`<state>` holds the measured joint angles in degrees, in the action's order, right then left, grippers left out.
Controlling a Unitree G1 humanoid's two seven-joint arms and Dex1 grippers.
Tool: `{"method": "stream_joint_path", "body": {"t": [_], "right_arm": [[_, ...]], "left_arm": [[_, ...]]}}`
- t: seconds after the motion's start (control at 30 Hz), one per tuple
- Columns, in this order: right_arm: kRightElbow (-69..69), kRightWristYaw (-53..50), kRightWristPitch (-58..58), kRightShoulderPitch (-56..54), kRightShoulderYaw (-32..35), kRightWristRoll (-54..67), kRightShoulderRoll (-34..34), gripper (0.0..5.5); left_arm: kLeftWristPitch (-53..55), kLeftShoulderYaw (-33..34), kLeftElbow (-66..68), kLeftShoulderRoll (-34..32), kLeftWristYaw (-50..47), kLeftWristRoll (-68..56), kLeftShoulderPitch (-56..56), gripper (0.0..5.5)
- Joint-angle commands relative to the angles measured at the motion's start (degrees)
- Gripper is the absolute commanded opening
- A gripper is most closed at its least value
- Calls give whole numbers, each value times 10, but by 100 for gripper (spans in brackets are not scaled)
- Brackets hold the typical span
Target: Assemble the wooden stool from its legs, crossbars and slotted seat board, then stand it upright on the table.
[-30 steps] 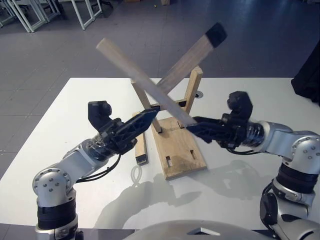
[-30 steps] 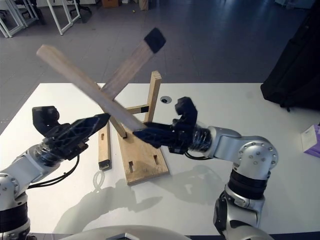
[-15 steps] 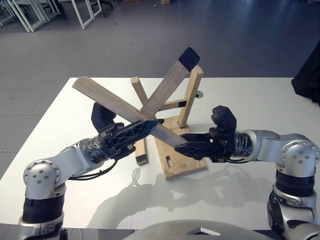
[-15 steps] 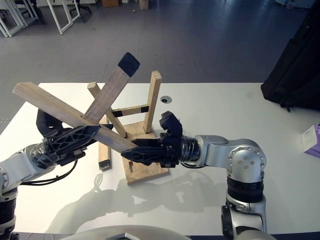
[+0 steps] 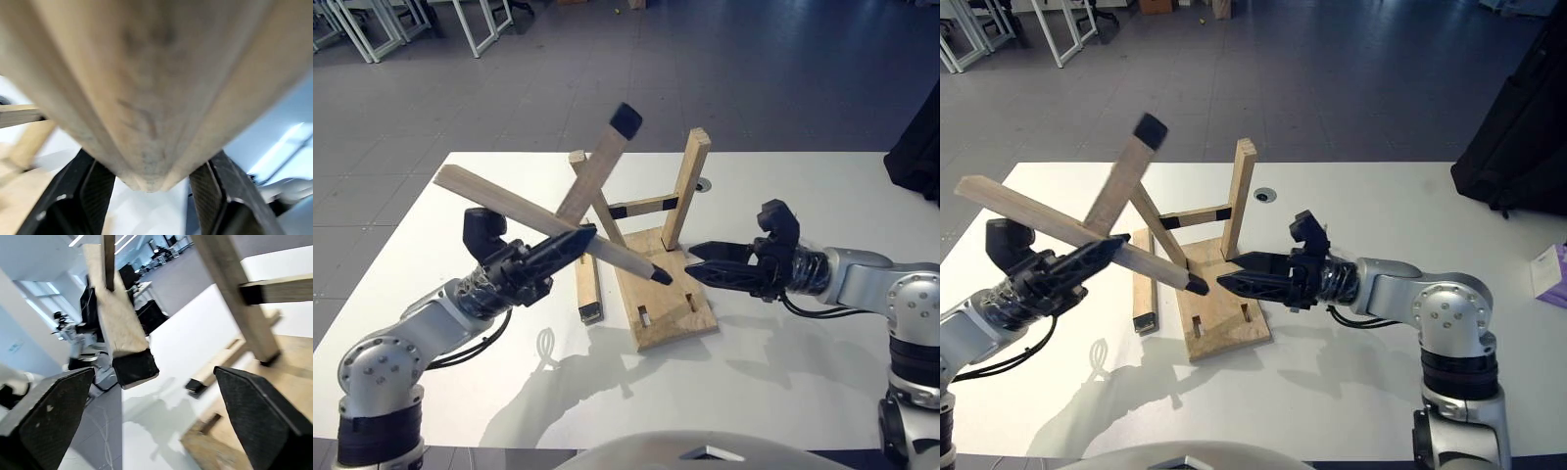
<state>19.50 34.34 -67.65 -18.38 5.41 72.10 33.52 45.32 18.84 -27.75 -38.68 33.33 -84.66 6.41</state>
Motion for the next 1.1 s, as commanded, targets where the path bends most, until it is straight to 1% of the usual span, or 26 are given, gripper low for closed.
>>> {"method": "stream_joint_path", "body": {"t": [0.03,0.13,0.23,0.33,0.5,0.73,0.83,0.97,1.1], "right_arm": [[-12,17,50,30,-24,-82,10,456],[-7,24,75,56,-34,-123,16,456],[-5,40,91,73,-53,-159,22,456],[-5,54,107,89,-86,-202,26,456],[-5,76,129,123,-128,-258,34,456],[-26,95,145,140,-148,-305,33,456],[-26,102,145,144,-154,-316,34,456],[-10,108,144,159,-169,-328,38,456],[8,108,146,179,-192,-346,40,456]], "left_arm": [[-107,-47,-56,-28,136,213,54,205],[-214,-121,-5,-45,220,379,54,205],[-326,-175,84,-32,260,510,44,205],[-373,-183,119,0,258,539,44,205],[-373,-179,109,15,256,524,45,205],[-346,-202,94,6,278,521,50,205],[-355,-197,114,6,274,535,59,205],[-361,-199,155,2,252,572,43,205],[-337,-225,171,-7,248,596,6,205]]}}
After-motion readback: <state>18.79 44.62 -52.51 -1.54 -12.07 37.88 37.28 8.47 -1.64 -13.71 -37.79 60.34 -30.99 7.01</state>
